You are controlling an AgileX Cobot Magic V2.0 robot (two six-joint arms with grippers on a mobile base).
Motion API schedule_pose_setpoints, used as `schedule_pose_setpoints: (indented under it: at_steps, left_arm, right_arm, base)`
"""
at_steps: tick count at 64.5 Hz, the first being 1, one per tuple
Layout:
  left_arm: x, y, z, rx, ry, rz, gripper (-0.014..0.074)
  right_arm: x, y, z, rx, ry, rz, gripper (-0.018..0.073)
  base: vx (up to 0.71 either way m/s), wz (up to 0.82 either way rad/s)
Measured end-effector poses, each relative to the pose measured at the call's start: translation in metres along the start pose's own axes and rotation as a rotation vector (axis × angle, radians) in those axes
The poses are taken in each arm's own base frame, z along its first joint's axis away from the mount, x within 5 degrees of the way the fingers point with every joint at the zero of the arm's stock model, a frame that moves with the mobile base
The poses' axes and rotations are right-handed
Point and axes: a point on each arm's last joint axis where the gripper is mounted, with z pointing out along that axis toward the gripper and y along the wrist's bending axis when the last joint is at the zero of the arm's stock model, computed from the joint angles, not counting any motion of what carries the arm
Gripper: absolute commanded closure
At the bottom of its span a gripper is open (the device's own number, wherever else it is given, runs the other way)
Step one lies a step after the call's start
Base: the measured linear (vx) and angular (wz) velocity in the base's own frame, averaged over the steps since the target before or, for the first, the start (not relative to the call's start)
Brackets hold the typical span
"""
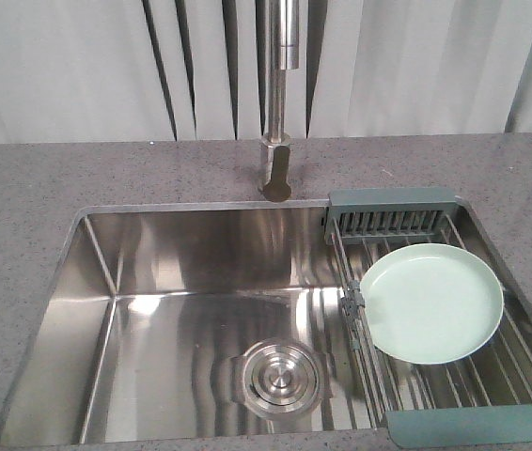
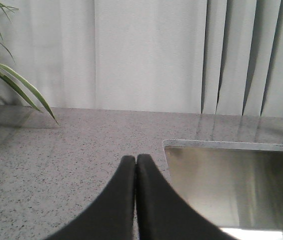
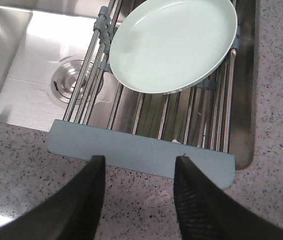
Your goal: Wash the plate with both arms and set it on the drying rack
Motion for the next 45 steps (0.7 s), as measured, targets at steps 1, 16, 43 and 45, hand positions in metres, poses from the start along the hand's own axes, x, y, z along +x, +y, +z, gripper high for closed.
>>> schedule_pose_setpoints:
  at_steps: [1, 16, 43, 45]
  left_arm:
    - [0.0, 0.0, 0.0, 0.0, 0.0, 0.0, 0.0603]
    - [0.0, 0.0, 0.0, 0.0, 0.0, 0.0, 0.0603]
    - [0.0, 0.0, 0.0, 0.0, 0.0, -0.001, 0.0603]
    - [0.0, 0.0, 0.0, 0.0, 0.0, -0.001, 0.0603]
  right_arm:
    - [0.0, 0.0, 0.0, 0.0, 0.0, 0.0, 0.0244]
    - [0.0, 0.0, 0.0, 0.0, 0.0, 0.0, 0.0244]
    - [0.005, -0.003, -0.026, 0.09, -0.201, -0.014, 0.0477]
    - [0.006, -0.004, -0.028, 0.101, -0.223, -0.013, 0.0506]
  base:
    - [0.0, 0.0]
    - [0.0, 0.0]
    - [0.0, 0.0]
    - [0.0, 0.0]
